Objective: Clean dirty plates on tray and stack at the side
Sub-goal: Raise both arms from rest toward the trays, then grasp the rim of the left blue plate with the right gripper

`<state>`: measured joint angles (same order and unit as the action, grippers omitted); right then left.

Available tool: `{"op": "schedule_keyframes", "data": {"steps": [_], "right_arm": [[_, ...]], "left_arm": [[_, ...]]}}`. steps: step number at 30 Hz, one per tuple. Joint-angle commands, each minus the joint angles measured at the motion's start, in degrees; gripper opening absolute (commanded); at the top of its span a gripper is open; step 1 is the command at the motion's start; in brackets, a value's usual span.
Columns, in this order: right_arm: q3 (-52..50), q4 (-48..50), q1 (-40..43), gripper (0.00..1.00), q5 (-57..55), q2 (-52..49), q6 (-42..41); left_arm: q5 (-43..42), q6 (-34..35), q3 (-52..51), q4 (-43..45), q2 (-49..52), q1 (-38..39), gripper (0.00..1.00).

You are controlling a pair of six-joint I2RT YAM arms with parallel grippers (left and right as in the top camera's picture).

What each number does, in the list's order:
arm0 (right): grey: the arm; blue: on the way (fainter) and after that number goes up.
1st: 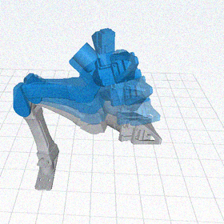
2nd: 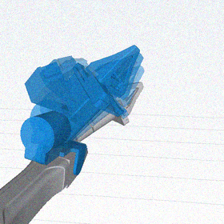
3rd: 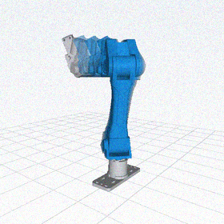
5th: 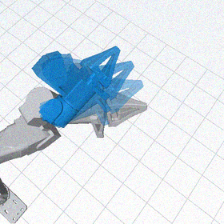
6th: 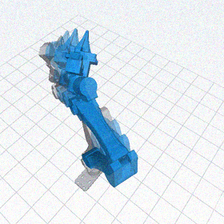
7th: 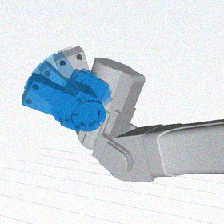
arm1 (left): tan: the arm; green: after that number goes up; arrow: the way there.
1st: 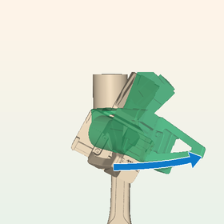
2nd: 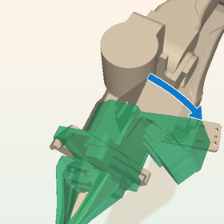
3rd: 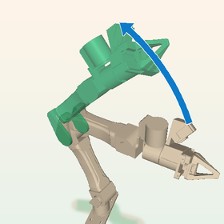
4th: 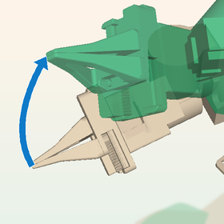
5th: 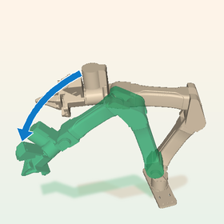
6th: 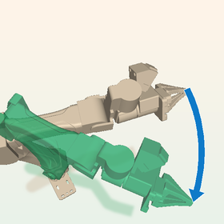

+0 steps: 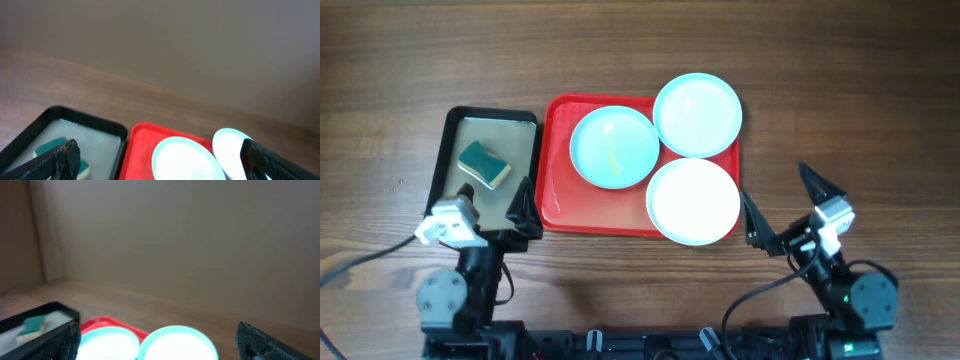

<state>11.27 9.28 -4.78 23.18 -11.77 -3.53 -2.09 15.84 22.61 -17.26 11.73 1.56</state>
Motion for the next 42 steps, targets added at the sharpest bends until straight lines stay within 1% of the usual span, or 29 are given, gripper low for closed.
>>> {"op": "schedule_keyframes", "data": {"steps": [1,3,4,6,7,8,10,11,14,16,18,19,21,22,23,24,25,26,28,29,31,32,35,39,42], "right_arm": [[9.86,-0.61,0.20,1.00,6.84,-10.71,-0.26],[17.38,-4.26,0.17,1.00,8.33,-18.80,-1.11],[25.51,-9.38,0.17,1.00,10.97,-26.99,-1.16],[34.21,-16.57,-0.09,1.00,12.94,-34.77,-1.07],[40.06,-22.40,-0.85,1.00,12.90,-39.65,-0.66],[43.67,-26.10,-1.53,1.00,12.90,-42.77,0.13],[53.11,-36.15,-4.55,1.00,12.41,-51.47,2.82],[57.18,-40.57,-6.23,1.00,12.00,-55.54,4.11],[65.11,-49.81,-11.23,1.00,7.93,-64.65,5.05],[69.59,-55.89,-15.06,1.00,4.33,-71.23,5.07],[72.39,-60.52,-17.49,1.00,1.68,-76.54,5.07],[72.72,-61.02,-18.10,1.00,1.22,-78.66,5.05],[72.72,-58.71,-18.18,1.00,1.49,-82.97,4.68],[72.72,-57.81,-18.21,1.00,3.10,-84.30,3.28],[72.72,-56.83,-18.21,1.00,6.05,-85.92,-0.02],[72.72,-55.45,-18.21,1.00,9.62,-87.73,-1.09],[72.72,-54.31,-18.32,0.82,9.94,-89.88,-1.68],[72.72,-53.92,-18.47,0.73,5.03,-92.91,-9.18],[72.72,-54.36,-19.54,0.69,-0.70,-95.36,-13.29],[72.72,-54.29,-21.31,0.64,-6.16,-96.87,-16.24],[72.72,-53.83,-24.15,0.57,-15.37,-98.95,-23.06],[72.72,-53.53,-24.94,0.56,-16.70,-99.71,-25.42],[72.72,-53.00,-26.21,0.48,-20.02,-101.55,-29.79],[72.72,-50.99,-26.36,0.43,-21.27,-105.28,-32.65],[72.72,-48.48,-26.36,0.42,-20.35,-107.01,-32.63]], "left_arm": [[-1.09,0.90,9.44,-3.48,9.40,0.20,1.00],[-1.09,0.90,15.08,-7.26,16.28,0.20,1.00],[-1.09,0.28,20.59,-11.72,22.97,0.20,1.00],[-0.83,-1.29,25.97,-16.87,29.46,0.20,1.00],[-0.85,-2.16,28.89,-19.69,32.92,0.20,1.00],[-0.42,-2.12,32.24,-22.69,36.72,0.20,1.00],[-0.31,-2.14,40.15,-29.18,44.72,0.20,1.00],[0.13,-2.14,42.86,-31.45,47.15,0.20,1.00],[4.24,-2.10,52.19,-40.13,54.71,0.20,1.00],[7.34,-2.10,58.36,-48.13,60.19,0.20,1.00],[6.64,-1.86,59.25,-50.38,62.75,0.20,1.00],[6.19,-1.88,59.25,-50.56,64.00,0.22,1.00],[5.57,-1.88,59.25,-50.03,66.66,0.20,1.00],[4.92,-1.86,59.25,-49.53,67.47,0.20,1.00],[3.65,-1.88,59.25,-49.40,68.59,0.20,1.00],[1.79,-1.88,59.25,-49.44,69.53,0.20,1.00],[-1.11,-1.90,59.25,-49.64,70.69,0.20,1.00],[-1.97,-1.90,59.25,-49.35,71.67,0.20,1.00],[-1.25,-1.90,59.19,-48.61,72.48,0.11,1.00],[-0.15,-1.84,59.14,-47.71,73.09,-0.26,0.95],[2.62,2.40,59.14,-47.06,74.49,-1.33,0.89],[4.57,4.24,59.14,-47.08,75.41,-1.77,0.89],[5.64,4.59,59.14,-47.06,77.44,-3.21,0.87],[5.66,4.57,59.14,-46.93,79.17,-4.37,0.87],[5.86,4.57,59.14,-46.60,79.58,-4.35,0.87]]}}
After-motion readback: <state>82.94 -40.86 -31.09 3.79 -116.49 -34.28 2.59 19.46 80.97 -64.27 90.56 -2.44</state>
